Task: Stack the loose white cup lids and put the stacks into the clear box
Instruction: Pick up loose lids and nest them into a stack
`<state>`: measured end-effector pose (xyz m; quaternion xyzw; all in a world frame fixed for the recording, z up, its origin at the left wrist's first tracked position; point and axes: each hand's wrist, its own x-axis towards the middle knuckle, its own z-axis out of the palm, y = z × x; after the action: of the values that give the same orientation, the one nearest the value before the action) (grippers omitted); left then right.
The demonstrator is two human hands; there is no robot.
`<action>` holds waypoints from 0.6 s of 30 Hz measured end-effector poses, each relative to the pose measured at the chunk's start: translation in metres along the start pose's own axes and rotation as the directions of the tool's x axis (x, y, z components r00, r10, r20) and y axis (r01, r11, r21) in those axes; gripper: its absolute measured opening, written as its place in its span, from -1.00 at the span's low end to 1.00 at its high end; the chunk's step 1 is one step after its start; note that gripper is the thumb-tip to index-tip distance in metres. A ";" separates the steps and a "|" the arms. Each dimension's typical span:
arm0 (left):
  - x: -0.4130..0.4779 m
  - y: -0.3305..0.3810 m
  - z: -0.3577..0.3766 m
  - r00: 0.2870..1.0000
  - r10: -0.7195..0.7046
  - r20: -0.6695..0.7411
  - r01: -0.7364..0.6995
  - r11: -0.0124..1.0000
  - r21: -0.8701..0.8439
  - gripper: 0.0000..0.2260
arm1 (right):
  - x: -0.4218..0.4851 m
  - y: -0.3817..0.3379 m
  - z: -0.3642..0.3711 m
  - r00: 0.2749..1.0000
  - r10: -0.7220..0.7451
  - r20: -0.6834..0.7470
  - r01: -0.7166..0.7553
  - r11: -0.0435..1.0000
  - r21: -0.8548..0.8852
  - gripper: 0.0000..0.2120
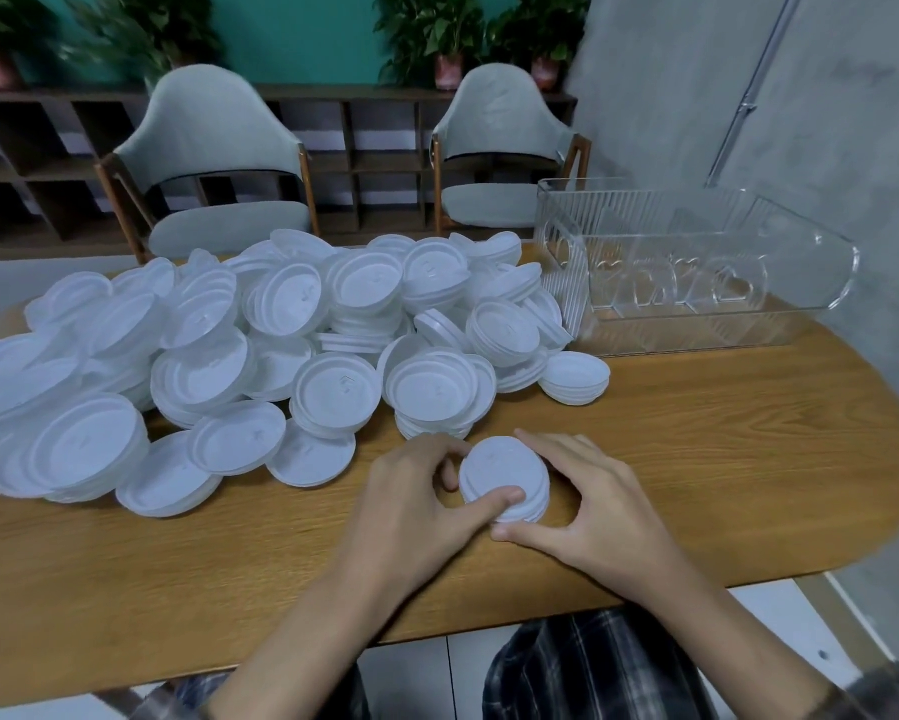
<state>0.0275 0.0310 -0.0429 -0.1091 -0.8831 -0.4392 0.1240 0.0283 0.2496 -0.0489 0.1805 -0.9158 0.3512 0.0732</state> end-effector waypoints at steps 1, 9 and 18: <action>0.001 0.000 0.001 1.000 -0.002 0.001 0.002 1.000 0.011 -0.57 | 0.000 0.000 0.000 1.000 0.003 0.005 -0.003 1.000 0.001 -0.03; 0.000 -0.002 0.002 0.999 0.041 0.026 -0.043 0.996 0.083 -0.57 | 0.000 0.000 0.002 1.000 0.011 0.014 -0.011 0.999 -0.037 -0.09; 0.027 -0.027 -0.024 0.856 0.504 -0.118 -0.403 0.792 0.459 -0.75 | 0.003 -0.001 0.002 0.999 0.022 0.038 -0.020 0.999 -0.048 -0.08</action>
<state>-0.0035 -0.0018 -0.0411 -0.2375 -0.8824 -0.2064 0.3499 0.0256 0.2471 -0.0487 0.1757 -0.9270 0.3266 0.0561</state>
